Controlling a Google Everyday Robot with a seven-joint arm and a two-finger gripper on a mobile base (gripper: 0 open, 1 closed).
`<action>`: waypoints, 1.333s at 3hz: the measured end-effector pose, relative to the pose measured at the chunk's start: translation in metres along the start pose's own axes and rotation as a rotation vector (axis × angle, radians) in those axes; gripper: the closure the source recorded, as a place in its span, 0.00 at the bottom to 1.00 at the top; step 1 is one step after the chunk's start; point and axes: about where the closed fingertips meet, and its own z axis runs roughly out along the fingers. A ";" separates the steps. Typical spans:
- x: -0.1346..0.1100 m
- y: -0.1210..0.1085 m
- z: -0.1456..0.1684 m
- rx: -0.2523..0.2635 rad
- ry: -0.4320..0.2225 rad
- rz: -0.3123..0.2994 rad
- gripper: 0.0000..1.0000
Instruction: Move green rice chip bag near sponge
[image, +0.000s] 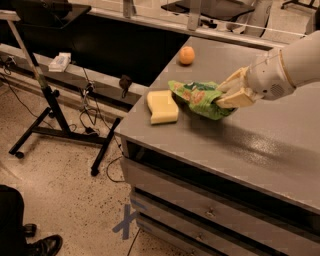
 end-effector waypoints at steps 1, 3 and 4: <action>-0.002 0.002 0.003 -0.002 -0.006 0.005 0.36; -0.004 0.006 0.005 -0.012 -0.022 0.017 0.00; 0.000 0.005 -0.002 -0.011 -0.021 0.028 0.00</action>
Offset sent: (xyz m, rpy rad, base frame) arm -0.0039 0.0046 -0.0026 0.0290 0.0152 -0.0085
